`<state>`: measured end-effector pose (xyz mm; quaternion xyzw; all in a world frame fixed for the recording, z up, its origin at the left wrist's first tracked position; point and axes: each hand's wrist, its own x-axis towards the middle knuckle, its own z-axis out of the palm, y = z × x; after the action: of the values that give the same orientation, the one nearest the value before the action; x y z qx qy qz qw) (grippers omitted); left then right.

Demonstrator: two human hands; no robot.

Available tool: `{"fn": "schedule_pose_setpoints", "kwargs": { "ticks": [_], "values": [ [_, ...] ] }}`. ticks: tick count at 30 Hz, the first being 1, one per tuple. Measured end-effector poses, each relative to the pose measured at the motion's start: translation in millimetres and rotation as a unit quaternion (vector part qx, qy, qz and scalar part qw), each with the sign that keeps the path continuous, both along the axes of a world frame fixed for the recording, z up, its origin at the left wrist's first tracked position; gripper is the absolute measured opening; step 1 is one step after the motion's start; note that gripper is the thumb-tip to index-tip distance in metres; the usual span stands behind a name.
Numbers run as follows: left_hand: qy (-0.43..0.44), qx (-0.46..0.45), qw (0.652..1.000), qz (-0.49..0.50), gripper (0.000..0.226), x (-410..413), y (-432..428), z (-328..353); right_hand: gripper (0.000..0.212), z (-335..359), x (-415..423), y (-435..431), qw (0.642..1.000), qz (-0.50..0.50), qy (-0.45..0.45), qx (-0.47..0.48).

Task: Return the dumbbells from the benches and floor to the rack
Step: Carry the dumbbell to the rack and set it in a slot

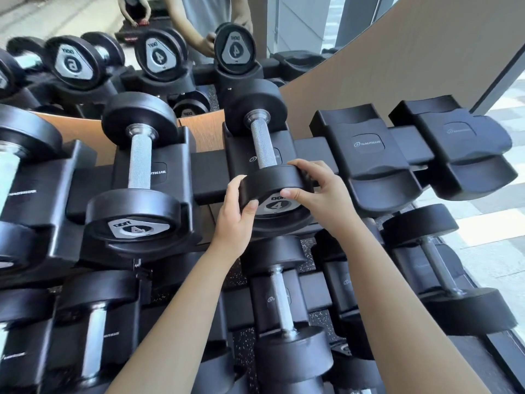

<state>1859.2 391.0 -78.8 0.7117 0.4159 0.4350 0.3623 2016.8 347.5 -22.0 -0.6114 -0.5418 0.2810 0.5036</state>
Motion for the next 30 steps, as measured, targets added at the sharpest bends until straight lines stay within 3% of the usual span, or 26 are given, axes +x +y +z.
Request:
{"fn": "schedule_pose_setpoints", "kwargs": {
  "ticks": [20, 30],
  "values": [
    [-0.043, -0.084, 0.990, -0.104, 0.051, -20, 11, 11, 0.044, -12, -10, 1, 0.998, -0.013, 0.059, 0.029],
    [0.016, -0.057, 0.997, -0.050, 0.060, -5, -5, 15, 0.040, -19, 2, -5, 0.998, 0.001, 0.051, 0.028]
  ]
}}
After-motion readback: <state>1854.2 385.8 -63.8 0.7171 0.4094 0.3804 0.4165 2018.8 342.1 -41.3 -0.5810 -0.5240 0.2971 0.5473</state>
